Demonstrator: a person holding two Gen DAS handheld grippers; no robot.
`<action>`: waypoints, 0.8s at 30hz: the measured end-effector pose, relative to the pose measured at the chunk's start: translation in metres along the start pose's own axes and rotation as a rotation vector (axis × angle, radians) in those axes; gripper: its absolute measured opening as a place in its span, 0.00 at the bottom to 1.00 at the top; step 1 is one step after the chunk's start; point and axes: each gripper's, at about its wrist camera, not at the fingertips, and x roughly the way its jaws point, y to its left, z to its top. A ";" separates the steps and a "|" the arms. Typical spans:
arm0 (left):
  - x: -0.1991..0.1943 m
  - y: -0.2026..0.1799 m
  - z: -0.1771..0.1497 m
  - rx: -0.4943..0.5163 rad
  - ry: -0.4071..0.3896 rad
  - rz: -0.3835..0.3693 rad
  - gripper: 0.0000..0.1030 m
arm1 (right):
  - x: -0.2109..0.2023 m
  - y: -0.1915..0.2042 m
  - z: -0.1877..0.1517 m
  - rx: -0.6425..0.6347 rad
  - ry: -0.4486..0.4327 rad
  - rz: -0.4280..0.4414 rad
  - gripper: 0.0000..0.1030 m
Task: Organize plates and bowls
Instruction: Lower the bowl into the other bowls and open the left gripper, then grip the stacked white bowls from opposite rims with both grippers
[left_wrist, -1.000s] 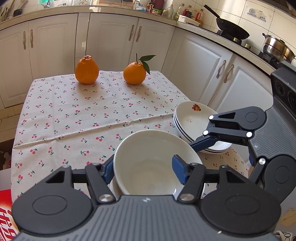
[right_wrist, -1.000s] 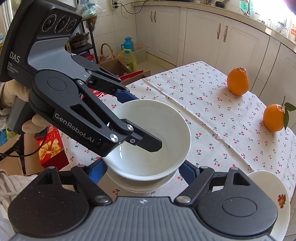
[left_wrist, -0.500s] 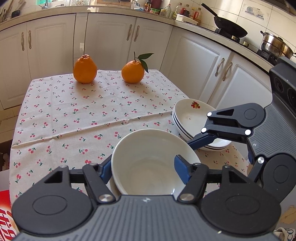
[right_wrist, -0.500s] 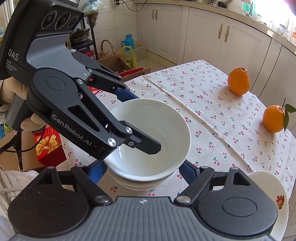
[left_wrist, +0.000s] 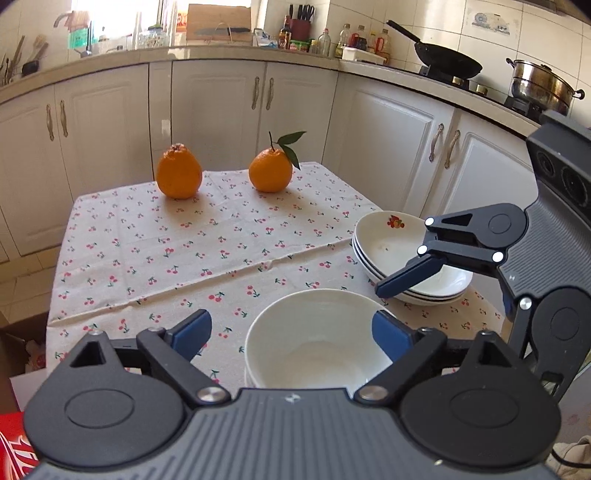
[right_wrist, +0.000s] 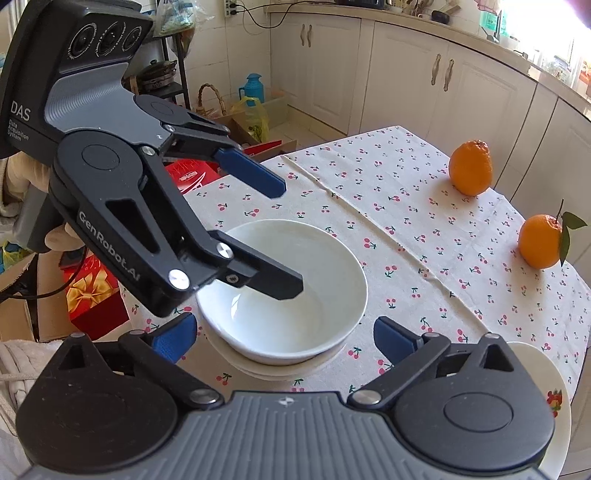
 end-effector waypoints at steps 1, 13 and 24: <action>-0.005 0.000 -0.001 0.013 -0.014 0.001 0.92 | -0.002 0.001 -0.002 -0.003 -0.004 0.001 1.00; -0.037 0.005 -0.041 0.092 -0.042 -0.003 0.98 | -0.002 0.009 -0.021 -0.019 0.028 -0.052 1.00; 0.011 0.010 -0.067 0.118 0.123 -0.040 0.97 | 0.018 -0.001 -0.029 -0.002 0.036 -0.038 1.00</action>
